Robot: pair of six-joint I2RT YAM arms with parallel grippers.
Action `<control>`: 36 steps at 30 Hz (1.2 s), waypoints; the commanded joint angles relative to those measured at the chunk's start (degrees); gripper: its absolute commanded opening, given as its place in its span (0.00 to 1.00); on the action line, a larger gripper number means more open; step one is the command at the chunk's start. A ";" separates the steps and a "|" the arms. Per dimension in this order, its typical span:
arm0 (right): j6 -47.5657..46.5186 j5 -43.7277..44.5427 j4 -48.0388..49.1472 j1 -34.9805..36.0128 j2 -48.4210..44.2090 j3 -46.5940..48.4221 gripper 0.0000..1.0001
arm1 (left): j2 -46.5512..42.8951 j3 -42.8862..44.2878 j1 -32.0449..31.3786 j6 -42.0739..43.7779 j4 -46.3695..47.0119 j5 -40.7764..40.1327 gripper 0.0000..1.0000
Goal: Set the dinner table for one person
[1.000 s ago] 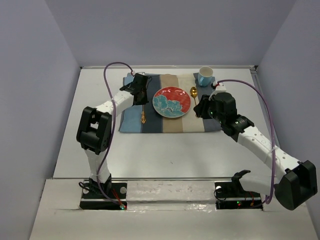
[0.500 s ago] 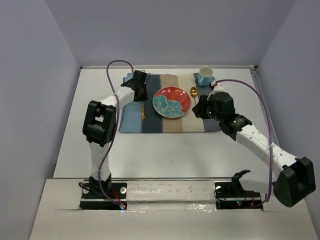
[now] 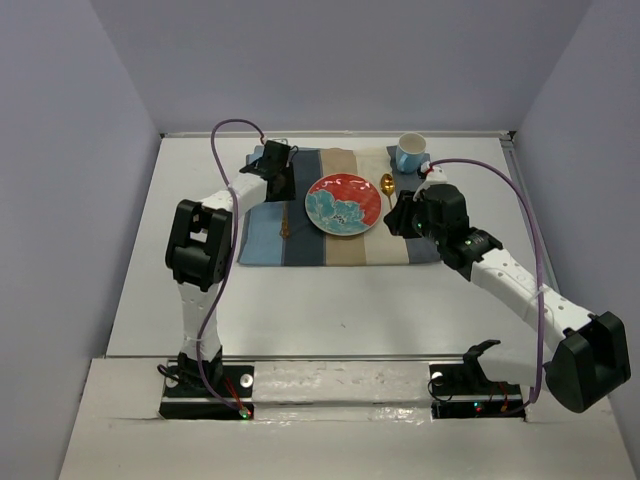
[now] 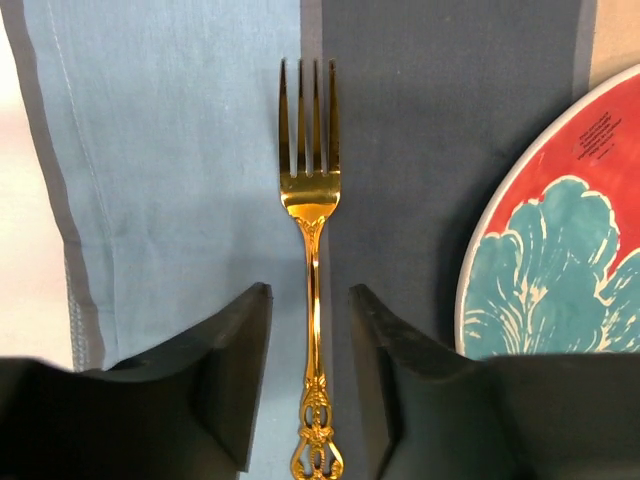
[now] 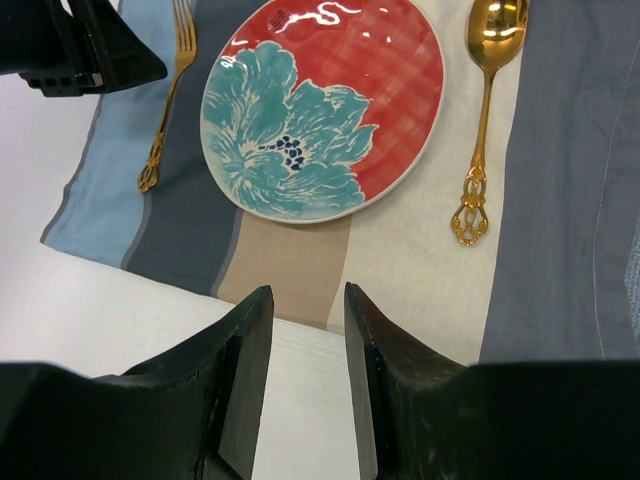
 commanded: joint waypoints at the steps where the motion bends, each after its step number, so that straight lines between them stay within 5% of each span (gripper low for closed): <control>1: -0.31 0.22 2.82 -0.11 -0.13 -0.25 0.40 | -2.40 -0.27 0.19 0.15 2.55 0.11 0.57; 6: -0.31 1.01 3.00 -0.11 -0.83 -0.60 0.40 | -6.52 -1.58 0.28 -0.38 2.81 0.10 0.76; 20: -0.48 -1.79 6.69 -0.11 -8.56 -3.32 0.41 | -52.30 -25.02 -11.59 3.66 13.45 -0.95 0.99; 23: -1.10 -2.32 6.87 -0.11 -11.38 -2.71 0.69 | -61.09 -29.86 -11.59 4.28 13.19 -1.73 0.99; 27: 0.12 -4.52 6.25 -0.11 -16.21 -1.48 0.93 | -70.76 -33.31 -11.59 5.59 12.49 -2.71 0.99; 29: 0.48 -3.82 5.73 -0.11 -20.16 -1.30 1.00 | -75.07 -34.01 -11.59 5.86 12.05 -3.49 0.99; 36: -1.44 2.58 5.20 -0.11 -33.35 -2.18 1.00 | -86.76 -38.23 -11.59 5.86 15.91 -3.76 0.99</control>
